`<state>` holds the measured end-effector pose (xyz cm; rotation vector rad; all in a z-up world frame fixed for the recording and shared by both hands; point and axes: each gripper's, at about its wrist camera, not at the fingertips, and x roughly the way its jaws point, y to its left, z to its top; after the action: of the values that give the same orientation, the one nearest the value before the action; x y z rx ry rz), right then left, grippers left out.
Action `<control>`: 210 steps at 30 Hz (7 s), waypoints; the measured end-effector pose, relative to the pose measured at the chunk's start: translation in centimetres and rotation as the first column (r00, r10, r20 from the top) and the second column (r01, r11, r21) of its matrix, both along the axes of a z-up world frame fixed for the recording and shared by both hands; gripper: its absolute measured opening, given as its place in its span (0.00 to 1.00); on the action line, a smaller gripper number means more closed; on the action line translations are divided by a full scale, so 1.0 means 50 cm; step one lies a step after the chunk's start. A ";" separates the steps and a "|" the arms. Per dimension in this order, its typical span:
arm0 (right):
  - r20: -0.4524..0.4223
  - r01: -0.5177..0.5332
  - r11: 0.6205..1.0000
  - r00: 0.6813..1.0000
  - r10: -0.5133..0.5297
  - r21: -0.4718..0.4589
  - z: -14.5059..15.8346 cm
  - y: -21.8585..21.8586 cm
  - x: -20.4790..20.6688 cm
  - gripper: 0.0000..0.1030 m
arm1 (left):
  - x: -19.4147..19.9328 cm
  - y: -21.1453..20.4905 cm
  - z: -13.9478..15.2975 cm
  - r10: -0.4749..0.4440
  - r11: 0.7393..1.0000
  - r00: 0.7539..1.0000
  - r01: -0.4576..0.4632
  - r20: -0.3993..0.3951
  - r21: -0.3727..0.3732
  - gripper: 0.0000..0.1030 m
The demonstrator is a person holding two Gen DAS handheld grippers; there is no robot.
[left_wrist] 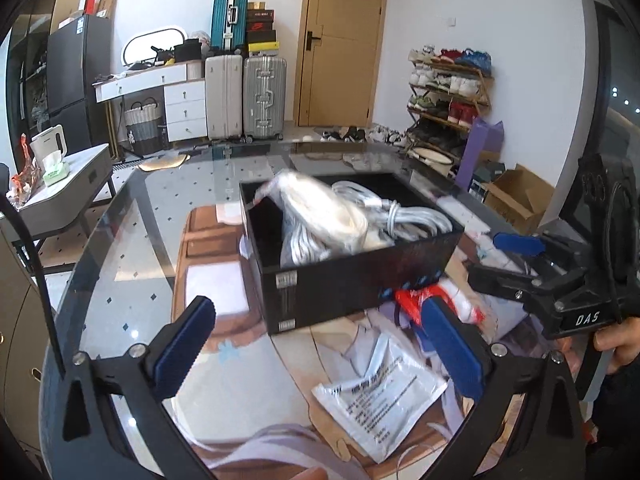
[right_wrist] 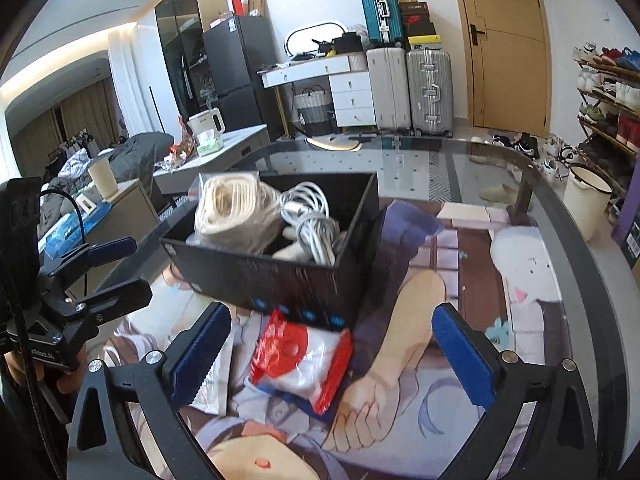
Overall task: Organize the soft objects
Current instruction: 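Move the right gripper to the red-and-white packet and grasp it, then grasp the white printed packet with the left gripper while the right gripper holds the red packet, then carry both packets over the black box with both grippers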
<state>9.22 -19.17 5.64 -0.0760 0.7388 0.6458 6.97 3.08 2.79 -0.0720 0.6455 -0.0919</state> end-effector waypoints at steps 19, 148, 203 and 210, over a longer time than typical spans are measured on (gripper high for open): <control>-0.074 -0.004 0.999 0.997 0.001 -0.037 -0.043 -0.004 -0.007 0.99 | -0.020 -0.054 -0.048 -0.124 0.989 0.990 0.129 -0.068 0.066 1.00; -0.015 -0.076 0.989 0.997 0.075 -0.126 -0.029 0.022 -0.063 0.58 | -0.016 -0.084 -0.054 -0.306 0.947 0.933 0.318 -0.189 0.038 0.13; 0.033 -0.043 0.996 0.998 0.046 -0.083 0.011 -0.008 -0.065 0.58 | -0.021 -0.112 -0.052 -0.272 0.962 0.942 0.274 -0.196 -0.016 0.32; 0.036 -0.040 0.996 0.998 0.043 -0.080 0.012 -0.008 -0.067 0.58 | -0.014 -0.124 -0.050 -0.293 0.956 0.937 0.293 -0.191 -0.029 0.31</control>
<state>5.87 -19.56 6.24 -0.1764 0.7282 0.6527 6.26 -3.10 0.30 0.0162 0.8485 -0.3777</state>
